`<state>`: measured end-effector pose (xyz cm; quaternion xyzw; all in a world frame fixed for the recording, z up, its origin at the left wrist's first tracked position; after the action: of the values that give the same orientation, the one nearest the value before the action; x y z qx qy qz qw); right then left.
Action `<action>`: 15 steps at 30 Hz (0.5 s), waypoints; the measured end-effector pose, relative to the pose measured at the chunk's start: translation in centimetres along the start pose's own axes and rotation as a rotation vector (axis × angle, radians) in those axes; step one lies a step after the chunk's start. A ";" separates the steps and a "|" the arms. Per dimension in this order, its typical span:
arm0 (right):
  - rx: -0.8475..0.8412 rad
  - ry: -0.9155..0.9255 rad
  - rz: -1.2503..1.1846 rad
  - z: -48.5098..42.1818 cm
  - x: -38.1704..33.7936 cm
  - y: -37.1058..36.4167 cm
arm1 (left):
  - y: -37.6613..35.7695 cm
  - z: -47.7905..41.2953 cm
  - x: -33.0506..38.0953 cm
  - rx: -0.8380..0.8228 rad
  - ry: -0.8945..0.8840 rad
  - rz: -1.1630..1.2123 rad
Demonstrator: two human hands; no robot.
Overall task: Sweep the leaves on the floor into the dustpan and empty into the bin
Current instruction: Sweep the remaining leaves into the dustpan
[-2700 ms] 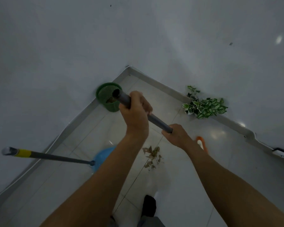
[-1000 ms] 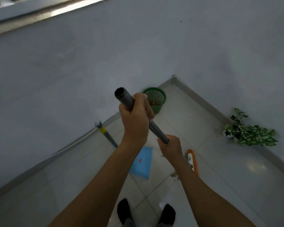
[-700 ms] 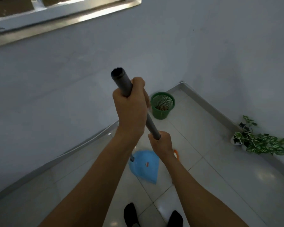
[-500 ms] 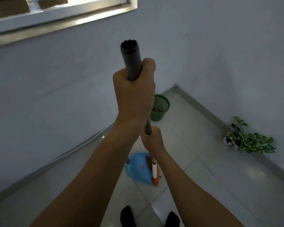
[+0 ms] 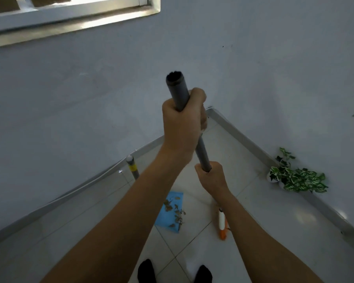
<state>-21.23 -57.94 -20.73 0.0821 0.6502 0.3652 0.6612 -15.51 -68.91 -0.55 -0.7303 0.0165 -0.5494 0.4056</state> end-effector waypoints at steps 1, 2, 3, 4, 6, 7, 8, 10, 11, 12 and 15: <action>0.006 -0.009 0.019 -0.2 0.7 0.1 | 0.3 0.0 -0.8 -0.008 0.023 0.011; 0.011 -0.012 0.041 -0.3 1.3 0.1 | 0.8 -0.1 -1.6 -0.016 0.043 0.015; 0.014 -0.016 0.060 -0.4 1.9 -0.1 | 1.2 -0.1 -2.3 -0.025 0.058 0.008; 0.012 -0.025 0.071 -0.3 2.3 -0.4 | 1.5 -0.1 -2.8 -0.032 0.069 -0.004; -0.003 -0.042 0.066 -0.2 2.6 -1.2 | 2.3 0.0 -3.3 -0.019 0.075 -0.028; -0.011 -0.042 0.061 -0.2 2.3 -1.7 | 2.7 -0.1 -3.1 0.003 0.066 -0.037; -0.017 -0.041 0.054 -0.2 1.9 -2.3 | 3.2 -0.2 -2.8 0.030 0.053 -0.046; -0.028 -0.040 0.025 -0.3 0.8 -3.7 | 4.1 -0.6 -1.5 0.075 0.023 -0.057; -0.032 -0.040 0.009 -0.2 0.1 -4.4 | 4.6 -0.9 -0.8 0.091 0.009 -0.064; -0.035 -0.040 -0.007 -0.2 -0.7 -5.1 | 5.1 -1.2 0.0 0.102 -0.004 -0.075; -0.040 -0.023 -0.048 -0.2 -3.4 -7.3 | 6.2 -1.9 2.6 0.115 -0.040 -0.130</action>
<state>-18.28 -65.25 -22.31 0.0576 0.6369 0.3611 0.6787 -13.41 -75.37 -2.16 -0.7162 -0.0708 -0.5599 0.4106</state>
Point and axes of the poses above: each hand's wrist, its own z-axis away from the middle knuckle, its own y-axis out of the back of the hand, x = y × z, the point moved 5 cm from there along -z, towards the middle knuckle, and after that the axes turned 10 degrees about z, right-handed, at the moved point
